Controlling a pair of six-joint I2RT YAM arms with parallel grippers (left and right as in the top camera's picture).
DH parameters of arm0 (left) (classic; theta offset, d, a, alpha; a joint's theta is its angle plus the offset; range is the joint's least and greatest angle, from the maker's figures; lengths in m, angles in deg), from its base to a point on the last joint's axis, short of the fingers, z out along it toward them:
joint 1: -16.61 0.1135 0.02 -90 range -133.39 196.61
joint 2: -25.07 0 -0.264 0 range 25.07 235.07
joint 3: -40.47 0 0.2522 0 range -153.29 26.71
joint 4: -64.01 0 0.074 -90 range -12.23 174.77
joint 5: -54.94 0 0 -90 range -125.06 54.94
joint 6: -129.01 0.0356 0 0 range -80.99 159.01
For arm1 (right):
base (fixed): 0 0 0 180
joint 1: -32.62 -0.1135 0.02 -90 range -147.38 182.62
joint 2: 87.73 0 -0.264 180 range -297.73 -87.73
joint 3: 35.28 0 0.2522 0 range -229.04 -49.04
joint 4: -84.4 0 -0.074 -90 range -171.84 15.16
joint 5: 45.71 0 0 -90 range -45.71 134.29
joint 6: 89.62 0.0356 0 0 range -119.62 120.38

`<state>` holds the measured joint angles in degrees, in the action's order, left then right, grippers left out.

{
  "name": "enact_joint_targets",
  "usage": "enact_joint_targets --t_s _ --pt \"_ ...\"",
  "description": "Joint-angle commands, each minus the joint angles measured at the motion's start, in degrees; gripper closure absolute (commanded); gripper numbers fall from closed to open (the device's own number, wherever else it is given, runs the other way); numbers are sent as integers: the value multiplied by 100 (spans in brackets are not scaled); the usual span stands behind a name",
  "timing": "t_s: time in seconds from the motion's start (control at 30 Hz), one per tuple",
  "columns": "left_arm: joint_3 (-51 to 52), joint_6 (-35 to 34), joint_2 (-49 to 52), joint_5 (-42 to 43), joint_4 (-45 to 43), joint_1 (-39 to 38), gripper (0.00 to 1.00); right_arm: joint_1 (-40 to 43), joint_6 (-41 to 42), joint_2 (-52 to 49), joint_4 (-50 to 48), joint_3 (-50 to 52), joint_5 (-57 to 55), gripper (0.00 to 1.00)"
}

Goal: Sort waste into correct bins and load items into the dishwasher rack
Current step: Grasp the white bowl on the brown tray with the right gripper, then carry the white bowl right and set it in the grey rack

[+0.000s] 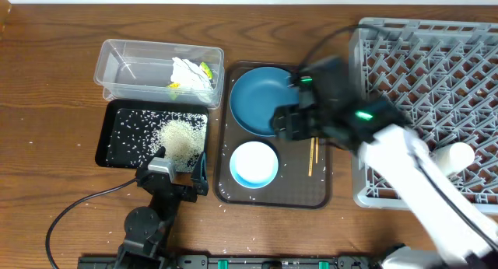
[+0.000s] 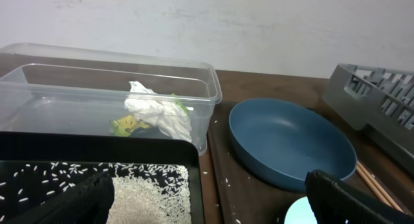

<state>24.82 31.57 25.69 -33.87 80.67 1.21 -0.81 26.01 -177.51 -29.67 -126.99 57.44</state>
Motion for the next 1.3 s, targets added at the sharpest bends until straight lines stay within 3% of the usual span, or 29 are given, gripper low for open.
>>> enact_joint_targets --t_s 0.0,0.2,0.3,0.47,0.57,0.9,1.1,1.27 --pt "166 55 -39 -28 92 33 3 -212 623 -903 7 2 -120 42" --pt "166 55 -39 -28 92 33 3 -267 437 -1843 125 2 267 42" --pt "166 55 -39 -31 92 33 3 -396 431 -2085 192 2 278 48" --pt "166 55 -39 -31 92 33 3 -511 433 -2144 188 2 140 82" --pt "166 57 -39 -31 92 33 3 -411 433 -1998 205 0 63 98" --pt "166 57 -39 -28 92 33 3 -140 439 -264 732 0 -1716 99" --pt "166 55 -39 -28 92 33 3 61 1631 804 1587 0 -4194 99" --pt "166 57 -28 -31 94 33 3 949 2105 1202 1967 0 -5788 99"
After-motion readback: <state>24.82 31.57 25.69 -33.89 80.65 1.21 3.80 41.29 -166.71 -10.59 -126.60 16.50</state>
